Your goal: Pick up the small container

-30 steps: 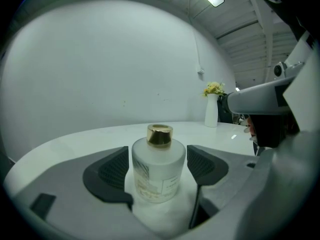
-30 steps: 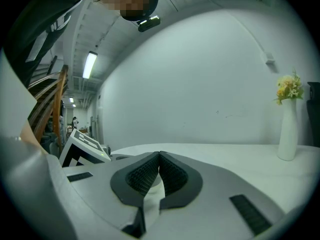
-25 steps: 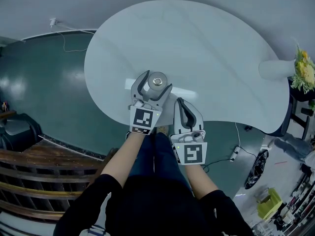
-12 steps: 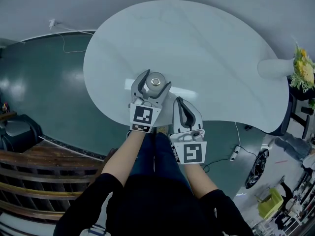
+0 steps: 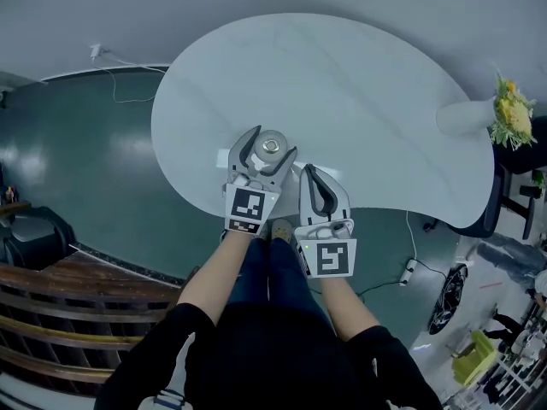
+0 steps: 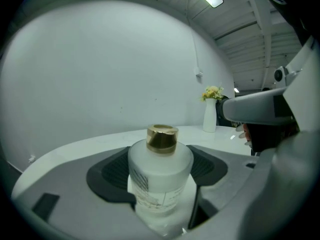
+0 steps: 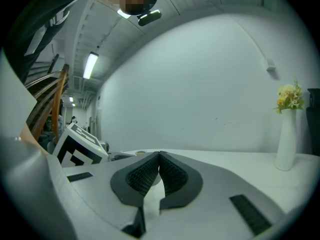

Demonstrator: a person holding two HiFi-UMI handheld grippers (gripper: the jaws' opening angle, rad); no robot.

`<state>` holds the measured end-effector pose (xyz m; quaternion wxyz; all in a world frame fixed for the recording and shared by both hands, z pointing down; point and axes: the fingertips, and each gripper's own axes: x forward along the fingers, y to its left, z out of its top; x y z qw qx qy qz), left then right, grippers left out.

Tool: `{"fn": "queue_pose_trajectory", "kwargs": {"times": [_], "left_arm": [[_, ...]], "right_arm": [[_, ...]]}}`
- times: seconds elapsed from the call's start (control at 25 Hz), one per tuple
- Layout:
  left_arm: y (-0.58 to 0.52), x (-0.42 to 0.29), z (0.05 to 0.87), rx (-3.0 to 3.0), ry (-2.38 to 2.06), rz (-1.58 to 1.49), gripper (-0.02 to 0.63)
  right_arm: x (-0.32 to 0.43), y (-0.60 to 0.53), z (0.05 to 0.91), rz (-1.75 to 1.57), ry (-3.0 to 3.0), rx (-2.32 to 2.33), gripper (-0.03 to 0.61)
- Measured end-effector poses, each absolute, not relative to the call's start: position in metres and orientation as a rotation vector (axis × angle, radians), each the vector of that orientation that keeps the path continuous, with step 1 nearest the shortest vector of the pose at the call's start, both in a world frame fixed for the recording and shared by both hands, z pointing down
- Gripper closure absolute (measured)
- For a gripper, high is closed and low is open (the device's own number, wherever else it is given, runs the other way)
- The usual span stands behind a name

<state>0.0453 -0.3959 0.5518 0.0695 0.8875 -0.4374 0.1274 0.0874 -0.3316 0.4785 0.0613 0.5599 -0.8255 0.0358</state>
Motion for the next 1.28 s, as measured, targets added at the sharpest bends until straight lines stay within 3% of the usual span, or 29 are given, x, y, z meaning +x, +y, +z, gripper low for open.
{"fn": "queue_pose_trajectory", "kwargs": {"times": [0.76, 1.28], "left_arm": [[-0.345, -0.005, 0.401, 2.671, -1.607, 0.253, 0.272], [-0.293, -0.045, 0.339, 2.633, -1.771, 0.153, 0.272]], "right_arm": [[0.105, -0.300, 0.382, -0.082, -2.488, 1.823, 0.555], [0.119, -0.261, 0.325, -0.183, -2.475, 1.887, 0.557]]}}
